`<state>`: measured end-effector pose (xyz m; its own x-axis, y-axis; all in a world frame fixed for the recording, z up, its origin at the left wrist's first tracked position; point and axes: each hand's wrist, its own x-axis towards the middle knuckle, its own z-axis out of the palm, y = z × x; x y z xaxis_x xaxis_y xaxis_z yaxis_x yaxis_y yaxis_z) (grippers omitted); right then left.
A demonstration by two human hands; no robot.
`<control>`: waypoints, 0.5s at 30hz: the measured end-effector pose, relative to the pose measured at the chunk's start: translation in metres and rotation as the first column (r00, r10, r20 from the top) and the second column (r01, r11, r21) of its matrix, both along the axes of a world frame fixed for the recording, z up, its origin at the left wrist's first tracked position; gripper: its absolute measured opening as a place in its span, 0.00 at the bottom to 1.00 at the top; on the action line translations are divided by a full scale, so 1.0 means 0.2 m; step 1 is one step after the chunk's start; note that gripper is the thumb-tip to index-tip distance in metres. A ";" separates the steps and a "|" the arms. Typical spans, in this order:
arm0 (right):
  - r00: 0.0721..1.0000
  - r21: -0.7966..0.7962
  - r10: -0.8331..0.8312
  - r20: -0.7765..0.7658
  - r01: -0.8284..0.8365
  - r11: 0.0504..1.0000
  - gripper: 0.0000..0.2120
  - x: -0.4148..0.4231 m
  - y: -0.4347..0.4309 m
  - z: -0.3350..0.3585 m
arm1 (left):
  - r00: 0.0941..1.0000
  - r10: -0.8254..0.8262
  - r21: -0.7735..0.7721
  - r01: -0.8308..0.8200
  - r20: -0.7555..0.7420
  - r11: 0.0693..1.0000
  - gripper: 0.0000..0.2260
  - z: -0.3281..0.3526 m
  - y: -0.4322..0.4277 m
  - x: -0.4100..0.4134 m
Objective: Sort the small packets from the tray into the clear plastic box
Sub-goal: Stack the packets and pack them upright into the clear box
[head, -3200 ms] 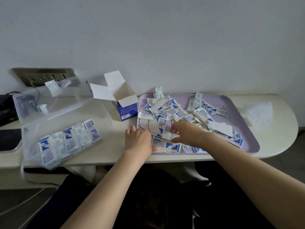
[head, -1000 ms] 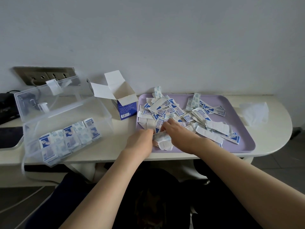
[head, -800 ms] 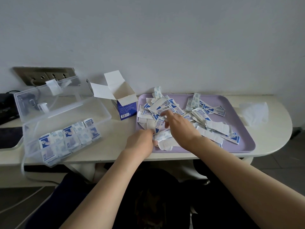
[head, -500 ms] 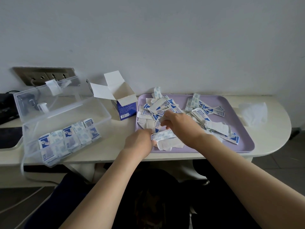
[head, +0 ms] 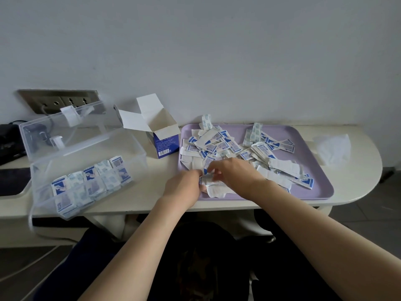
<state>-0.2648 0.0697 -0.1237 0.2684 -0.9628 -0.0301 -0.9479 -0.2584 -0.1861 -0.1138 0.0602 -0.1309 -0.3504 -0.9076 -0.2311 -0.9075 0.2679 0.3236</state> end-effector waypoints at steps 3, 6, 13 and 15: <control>0.994 -0.033 0.070 -0.083 -0.073 0.997 0.11 0.01 0.00 0.00 | 1.000 -0.018 -0.019 0.018 -0.011 1.000 0.08 0.01 0.01 0.00; 0.988 -0.145 0.105 -0.113 -0.121 0.982 0.06 0.03 0.01 0.00 | 0.995 -0.008 -0.020 0.006 -0.096 1.000 0.08 0.01 0.01 -0.01; 0.999 -0.114 -0.052 -0.009 0.051 0.992 0.15 0.05 0.01 -0.06 | 0.999 0.008 -0.137 -0.014 -0.047 0.990 0.09 -0.02 -0.01 -0.02; 0.981 -0.034 -0.179 0.081 0.182 0.983 0.19 0.05 0.02 -0.08 | 1.000 0.025 -0.132 -0.023 0.010 0.991 0.11 -0.02 -0.01 -0.02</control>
